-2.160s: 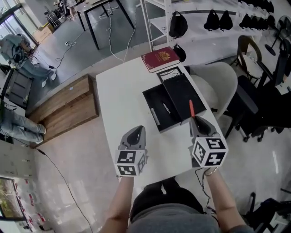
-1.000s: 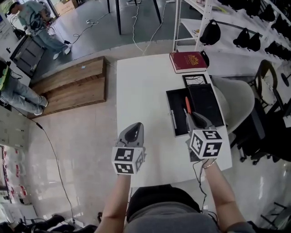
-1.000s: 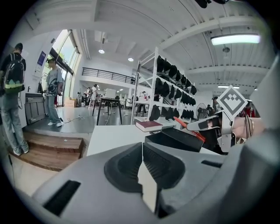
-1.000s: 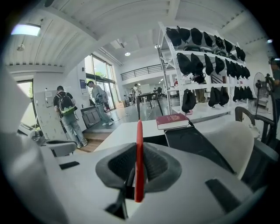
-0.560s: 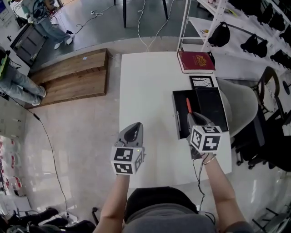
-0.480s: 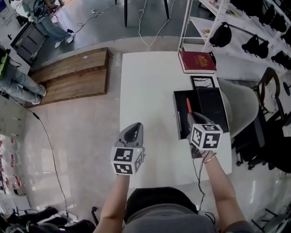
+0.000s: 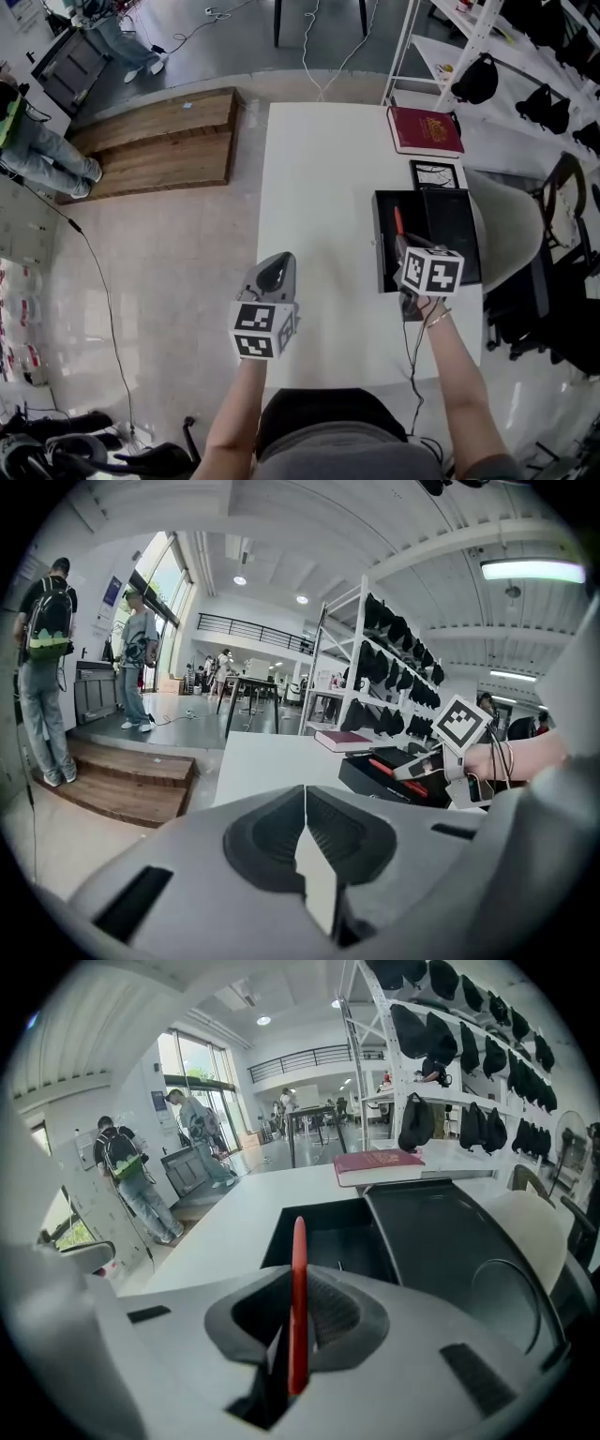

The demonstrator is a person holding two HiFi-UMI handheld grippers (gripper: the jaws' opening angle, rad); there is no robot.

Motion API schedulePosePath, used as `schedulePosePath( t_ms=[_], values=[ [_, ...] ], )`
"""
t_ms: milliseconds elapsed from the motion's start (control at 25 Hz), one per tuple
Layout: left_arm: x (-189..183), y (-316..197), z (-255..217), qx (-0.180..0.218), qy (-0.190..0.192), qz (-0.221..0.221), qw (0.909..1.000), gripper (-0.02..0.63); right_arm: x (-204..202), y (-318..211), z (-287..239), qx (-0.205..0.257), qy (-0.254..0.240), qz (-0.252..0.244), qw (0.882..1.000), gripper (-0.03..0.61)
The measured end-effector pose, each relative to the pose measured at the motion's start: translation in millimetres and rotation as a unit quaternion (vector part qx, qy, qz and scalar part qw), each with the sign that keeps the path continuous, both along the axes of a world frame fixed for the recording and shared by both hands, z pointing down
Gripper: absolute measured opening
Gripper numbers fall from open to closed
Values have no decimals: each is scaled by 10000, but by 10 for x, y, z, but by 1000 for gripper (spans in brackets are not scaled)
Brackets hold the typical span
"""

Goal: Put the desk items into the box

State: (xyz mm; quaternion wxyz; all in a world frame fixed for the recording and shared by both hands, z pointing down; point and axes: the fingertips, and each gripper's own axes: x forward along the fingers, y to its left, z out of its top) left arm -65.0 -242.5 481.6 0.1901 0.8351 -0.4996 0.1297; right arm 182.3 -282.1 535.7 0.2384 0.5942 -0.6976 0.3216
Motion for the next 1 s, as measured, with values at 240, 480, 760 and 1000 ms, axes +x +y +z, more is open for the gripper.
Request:
schedulePosePath(
  t_ms=[240, 480, 760, 1000],
  values=[
    [-45, -19, 37, -39, 15, -54, 10000, 8, -13, -64, 139, -243, 247, -133, 9993, 54],
    [-45, -50, 57, -67, 24, -72, 9999, 8, 33, -83, 279, -461, 417, -129, 9980, 54],
    [-59, -70, 63, -99, -10, -82, 9999, 8, 21, -87, 383, -635, 492, -153, 9967, 54],
    [-94, -75, 55, -108, -8, -115, 9999, 8, 13, -76, 456, -856, 603, -165, 9944, 54]
  ],
)
